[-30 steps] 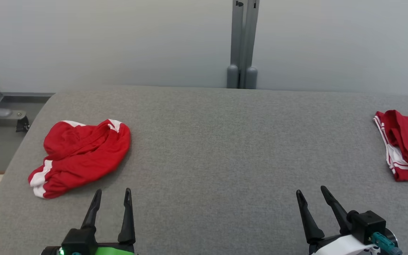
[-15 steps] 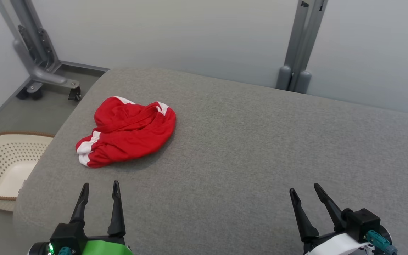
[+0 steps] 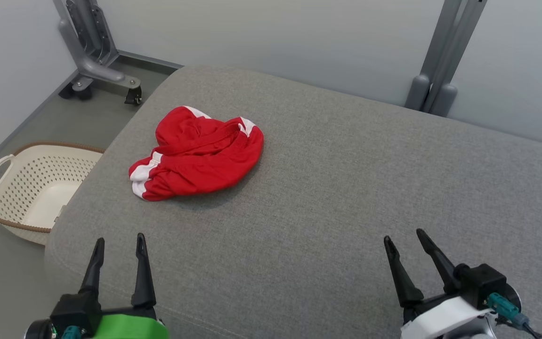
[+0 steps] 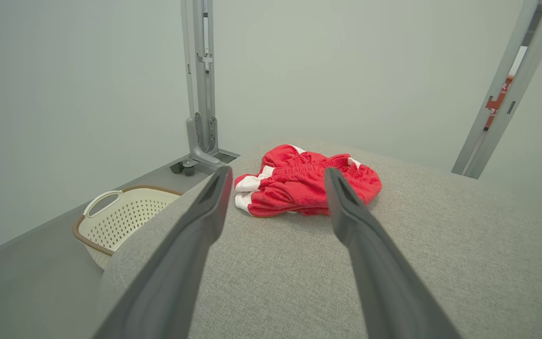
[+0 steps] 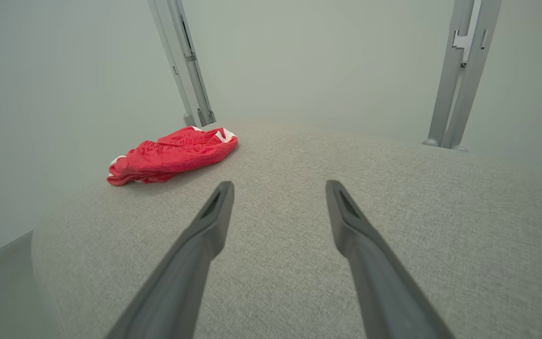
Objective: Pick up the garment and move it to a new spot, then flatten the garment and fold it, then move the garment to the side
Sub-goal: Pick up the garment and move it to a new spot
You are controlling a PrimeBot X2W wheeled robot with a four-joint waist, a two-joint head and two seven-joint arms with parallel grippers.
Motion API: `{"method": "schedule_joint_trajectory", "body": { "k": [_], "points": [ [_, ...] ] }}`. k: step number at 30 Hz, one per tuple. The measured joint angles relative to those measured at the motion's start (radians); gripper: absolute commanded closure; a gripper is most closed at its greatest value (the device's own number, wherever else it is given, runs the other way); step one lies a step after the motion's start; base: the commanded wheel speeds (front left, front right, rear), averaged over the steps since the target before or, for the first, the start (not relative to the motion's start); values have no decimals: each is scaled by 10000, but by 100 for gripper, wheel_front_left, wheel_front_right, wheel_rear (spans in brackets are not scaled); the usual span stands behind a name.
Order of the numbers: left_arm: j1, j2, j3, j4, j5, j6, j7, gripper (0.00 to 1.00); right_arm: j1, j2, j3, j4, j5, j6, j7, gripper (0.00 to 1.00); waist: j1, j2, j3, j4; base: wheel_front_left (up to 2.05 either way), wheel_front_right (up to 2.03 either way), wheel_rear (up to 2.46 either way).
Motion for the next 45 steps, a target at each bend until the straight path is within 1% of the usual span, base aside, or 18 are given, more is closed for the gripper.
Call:
{"method": "schedule_joint_trajectory", "body": {
  "k": [4,8,11,14,16,18,20,23,25,26,27,30,33,36,40,42,43,45],
  "points": [
    [-374,2,127,-255,-244,82,0,0,-397,-276,-56,-86,-111,0,0,0,0,0,451,-38,0,0,0],
    [-1234,4,326,-332,-431,73,0,0,-834,-667,-113,-173,-314,0,0,0,0,0,1160,-149,0,0,0],
    [-2040,2,407,-67,-449,-190,0,0,-1124,-913,-163,-245,-462,0,0,0,1,0,1732,-243,0,0,0],
    [-3275,48,614,399,-284,-518,-4,0,-1420,-1187,-213,-288,-527,0,0,0,1,1,2321,-333,0,0,0],
    [-4273,293,617,1331,-362,-805,6,0,-1644,-1325,-171,-311,-566,0,-2,0,1,0,2735,-398,0,0,0],
    [-5136,640,625,2362,-562,-968,602,0,-1867,-1406,-125,-301,-573,0,0,0,1,1,3085,-468,0,0,0],
    [-6229,1074,617,3384,-798,-1093,1551,0,-2113,-1486,-107,-301,-573,0,0,0,2,0,3433,-563,0,0,0],
    [-7708,1490,502,4736,-1404,-1246,2964,0,-2354,-1636,-159,-320,-575,0,-2,0,2,1,3859,-731,0,0,0],
    [-8526,1647,391,5538,-1925,-1264,3779,0,-2430,-1687,-213,-334,-623,0,0,0,2,0,4096,-857,0,0,0],
    [-8903,1691,318,5925,-2295,-1289,4242,0,-2438,-1693,-236,-357,-637,0,0,0,2,1,4212,-931,0,0,0],
    [-9214,1664,217,6184,-2947,-1290,4675,0,-2438,-1697,-251,-364,-665,0,0,0,2,0,4323,-1012,0,0,0],
    [-9813,1649,-174,6679,-4449,-1321,5781,0,-2448,-1730,-330,-428,-694,0,-2,0,2,1,4606,-1239,0,0,0],
    [-10042,2004,-543,7181,-5047,-1323,6213,0,-2505,-1766,-439,-573,-717,0,-6,0,2,0,4895,-1423,0,0,0],
    [-10084,2353,-1020,7812,-5045,-1323,6195,0,-2566,-1770,-514,-717,-813,4,-33,0,2,0,5159,-1593,0,0,0],
    [-10153,2368,-1407,8420,-5474,-1321,6105,0,-2684,-1795,-723,-848,-897,6,-35,0,1,0,5447,-1801,0,0,0],
    [-10208,2468,-1622,8565,-5586,-1321,6057,0,-2741,-1793,-757,-882,-970,6,-35,0,1,0,5530,-1888,0,0,0],
    [-10207,2592,-2056,8481,-5657,-1319,5843,100,-2801,-1753,-777,-890,-999,6,-35,0,0,1,5567,-1982,0,0,0],
    [-10129,2777,-2456,8199,-5687,-1319,5149,100,-2825,-1678,-792,-865,-1057,4,-35,0,1,0,5528,-2045,0,0,0]
  ]
}}
